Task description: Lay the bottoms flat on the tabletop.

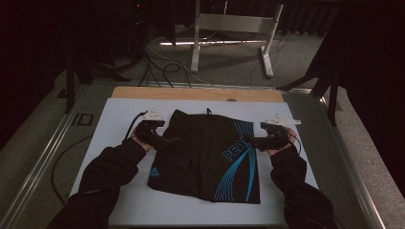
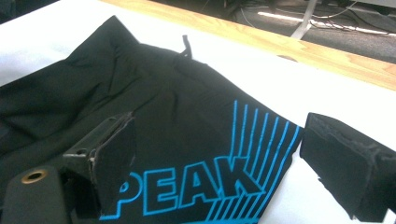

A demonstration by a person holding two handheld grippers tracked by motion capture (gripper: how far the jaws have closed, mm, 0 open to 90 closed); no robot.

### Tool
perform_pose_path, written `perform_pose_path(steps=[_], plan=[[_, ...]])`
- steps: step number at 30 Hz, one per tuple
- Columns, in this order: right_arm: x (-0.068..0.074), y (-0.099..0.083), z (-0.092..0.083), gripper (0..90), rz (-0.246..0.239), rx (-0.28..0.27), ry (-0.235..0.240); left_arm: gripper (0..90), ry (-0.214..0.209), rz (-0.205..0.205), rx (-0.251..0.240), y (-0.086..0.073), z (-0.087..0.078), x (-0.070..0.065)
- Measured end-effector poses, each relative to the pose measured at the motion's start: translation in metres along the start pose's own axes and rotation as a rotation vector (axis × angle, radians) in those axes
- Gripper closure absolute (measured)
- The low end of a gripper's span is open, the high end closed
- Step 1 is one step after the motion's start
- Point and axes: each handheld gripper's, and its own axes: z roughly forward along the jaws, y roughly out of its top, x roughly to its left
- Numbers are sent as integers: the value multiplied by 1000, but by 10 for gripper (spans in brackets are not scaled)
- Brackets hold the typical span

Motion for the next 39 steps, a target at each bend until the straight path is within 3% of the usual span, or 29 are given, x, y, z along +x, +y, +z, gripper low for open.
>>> perform_pose_path(steps=[15, 24, 29, 36, 39], plan=[[-32, -3, 29, 111, 85, 39, -59, 19, 47, -63, 32, 12, 33, 36], [-46, -3, 48, 112, 140, 68, -83, 34, 76, -136, 40, 17, 51, 64], [-53, -4, 58, 139, 181, 88, -107, 107, 64, -187, 14, 17, 57, 76], [-56, -8, 77, 165, 219, 153, -128, 213, 104, -227, 27, 16, 72, 87], [-54, -9, 84, 250, 228, 171, -161, 355, 91, -241, 18, 13, 78, 92]])
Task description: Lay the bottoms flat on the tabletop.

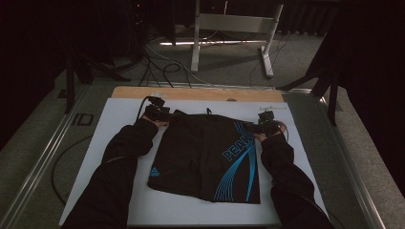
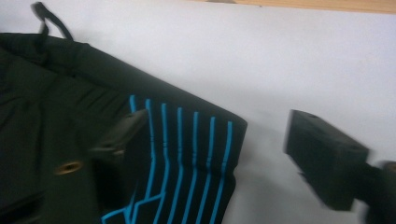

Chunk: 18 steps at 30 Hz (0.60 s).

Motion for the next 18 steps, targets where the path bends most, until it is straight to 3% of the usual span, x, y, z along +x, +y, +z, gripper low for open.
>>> perform_pose_path(steps=[5, 8, 11, 14, 18], plan=[[-1, -3, 9, 404, 9, 47, -34, 519, -41, -24, 4, -2, 10, 5], [-3, -3, 10, 565, 16, 52, -19, 657, -57, -43, -8, -3, 13, 6], [-4, -1, 9, 789, 3, 56, -32, 765, -61, -48, -24, -3, 12, 5], [-7, 3, 7, 828, 37, 45, -2, 795, -52, -27, -33, -3, 7, 0], [-5, 11, 9, 831, 30, 35, -1, 804, -33, -14, -43, -5, -2, -2]])
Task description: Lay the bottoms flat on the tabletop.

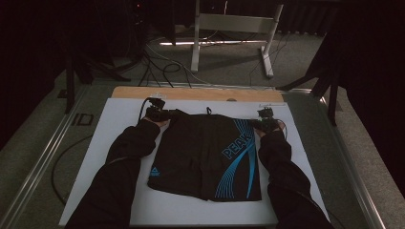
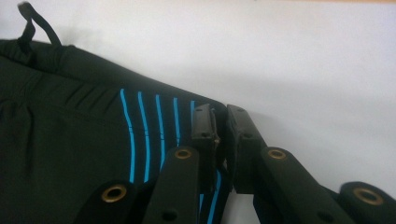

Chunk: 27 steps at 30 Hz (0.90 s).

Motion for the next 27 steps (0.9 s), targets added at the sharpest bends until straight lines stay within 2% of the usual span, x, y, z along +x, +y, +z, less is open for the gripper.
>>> perform_pose_path(steps=[3, 9, 11, 14, 16, 20, 24, 27], plan=[[5, 6, 3, 831, -21, -13, -12, 804, 10, -2, -17, -3, -8, 1], [14, 19, 5, 831, -37, -34, -2, 803, 33, -4, -55, -3, -23, 4], [17, 24, 5, 831, -42, -46, -1, 803, 55, 1, -67, -1, -25, 5], [20, 31, 6, 831, -51, -54, -11, 801, 72, -19, -69, 1, -22, 8], [21, 34, 9, 831, -53, -51, -29, 801, 95, -15, -69, 3, -18, 7], [19, 40, 16, 831, -57, -47, -55, 800, 107, -24, -72, 3, -11, 8], [16, 42, 21, 830, -48, -38, -60, 798, 113, -28, -55, 2, -5, 12], [15, 43, 31, 830, -46, -8, -67, 798, 133, -26, -30, 0, 3, 15]])
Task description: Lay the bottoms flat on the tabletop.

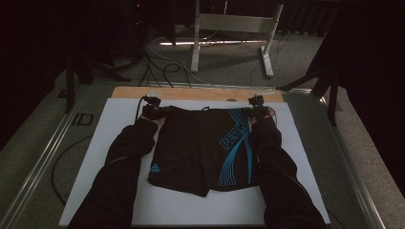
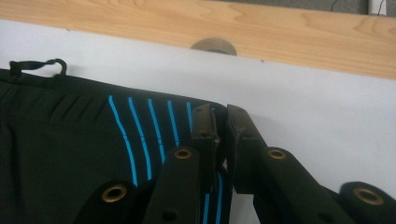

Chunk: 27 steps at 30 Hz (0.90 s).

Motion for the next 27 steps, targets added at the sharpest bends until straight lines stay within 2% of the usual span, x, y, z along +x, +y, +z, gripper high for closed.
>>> perform_pose_path(steps=[3, 9, 13, 18, 19, 24, 27], plan=[[2, 0, 5, 830, -4, 9, -9, 797, 8, -12, 1, -1, 3, 3], [1, 1, 12, 829, -9, 3, -36, 797, 16, 4, -8, 2, 8, 3], [2, 0, 17, 829, -15, 18, -66, 797, 33, 18, 11, 2, 14, 2], [1, -2, 19, 823, -11, 19, -59, 788, 36, 8, 29, 2, 17, 3], [1, -2, 19, 819, -14, 21, -56, 782, 46, 20, 41, 2, 17, 3], [1, -1, 20, 807, 4, 30, -59, 716, 78, 12, 89, 1, 21, 3], [1, -1, 19, 778, -4, 38, -69, 683, 76, 12, 101, 0, 21, 3]])
